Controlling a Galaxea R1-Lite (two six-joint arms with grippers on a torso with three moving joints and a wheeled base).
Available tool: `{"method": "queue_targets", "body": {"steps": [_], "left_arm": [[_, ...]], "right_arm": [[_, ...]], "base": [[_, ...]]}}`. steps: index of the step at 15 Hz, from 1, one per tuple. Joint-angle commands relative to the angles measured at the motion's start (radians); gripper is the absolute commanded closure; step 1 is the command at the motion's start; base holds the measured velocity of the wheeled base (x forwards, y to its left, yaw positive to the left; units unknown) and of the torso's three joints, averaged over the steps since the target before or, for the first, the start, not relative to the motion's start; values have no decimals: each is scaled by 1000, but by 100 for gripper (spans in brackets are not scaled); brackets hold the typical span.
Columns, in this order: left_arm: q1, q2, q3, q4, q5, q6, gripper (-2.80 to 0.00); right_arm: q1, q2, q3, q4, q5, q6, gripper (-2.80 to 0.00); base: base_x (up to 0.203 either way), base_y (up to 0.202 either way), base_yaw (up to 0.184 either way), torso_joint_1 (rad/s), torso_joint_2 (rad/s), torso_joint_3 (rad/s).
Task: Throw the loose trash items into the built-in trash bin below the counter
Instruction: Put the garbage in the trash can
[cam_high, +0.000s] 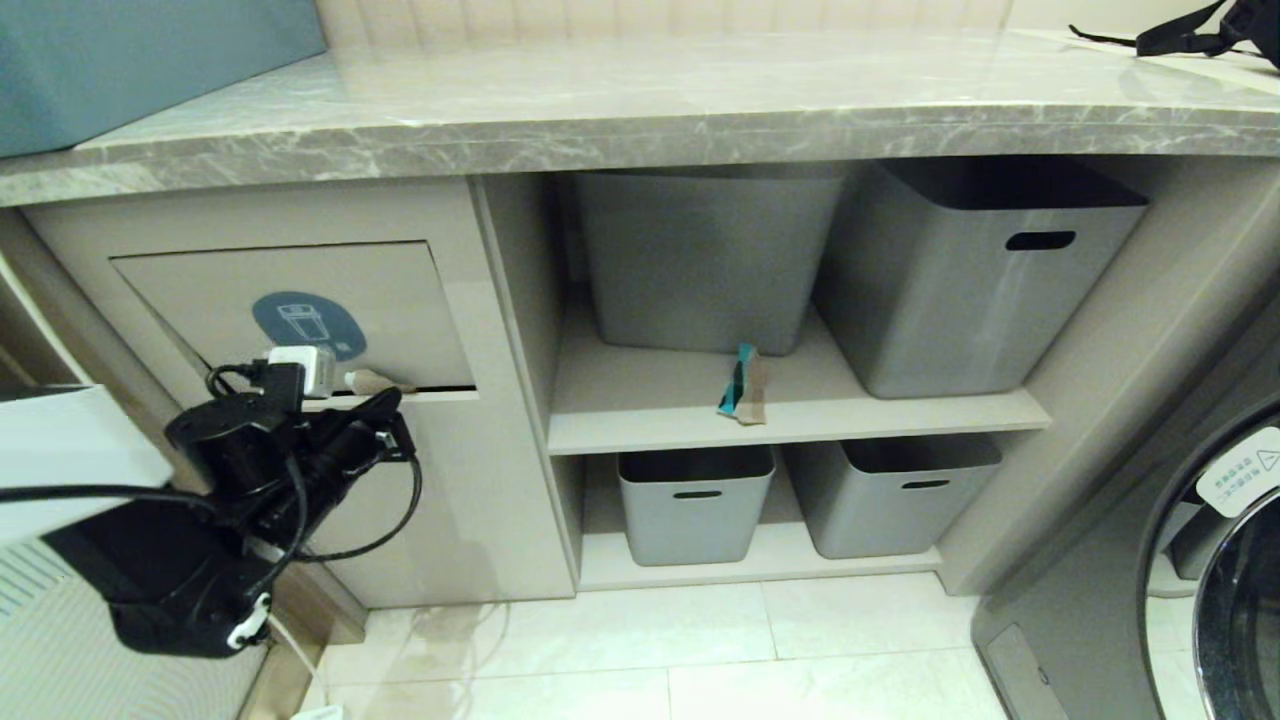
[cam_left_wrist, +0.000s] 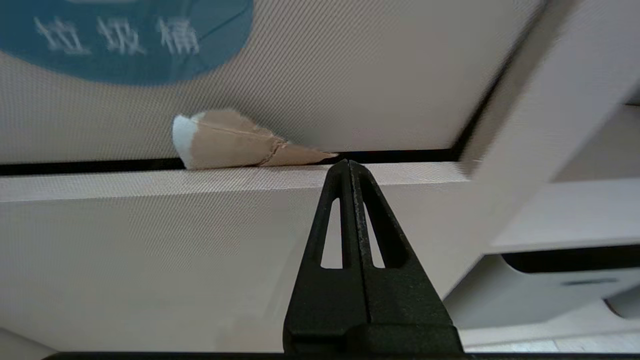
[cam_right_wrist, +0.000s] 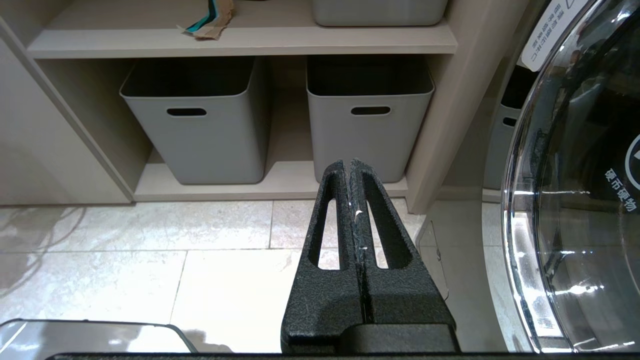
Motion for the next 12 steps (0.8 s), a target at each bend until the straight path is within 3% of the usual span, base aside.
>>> {"method": "queue_targets", "body": {"steps": [1, 7, 10, 12], "left_arm": [[-2, 44, -26, -8, 7, -9, 0], [-2, 83, -167, -3, 52, -46, 0], [3, 82, -164, -2, 170, -47, 0], [2, 79, -147, -2, 192, -52, 0]], "right_arm": [[1, -1, 0, 0, 0, 0, 0], [1, -1, 0, 0, 0, 0, 0], [1, -1, 0, 0, 0, 0, 0], [1, -1, 0, 0, 0, 0, 0]], "base": [[0, 0, 0, 0, 0, 0], [0, 0, 0, 0, 0, 0], [0, 0, 0, 0, 0, 0], [0, 0, 0, 0, 0, 0]]}}
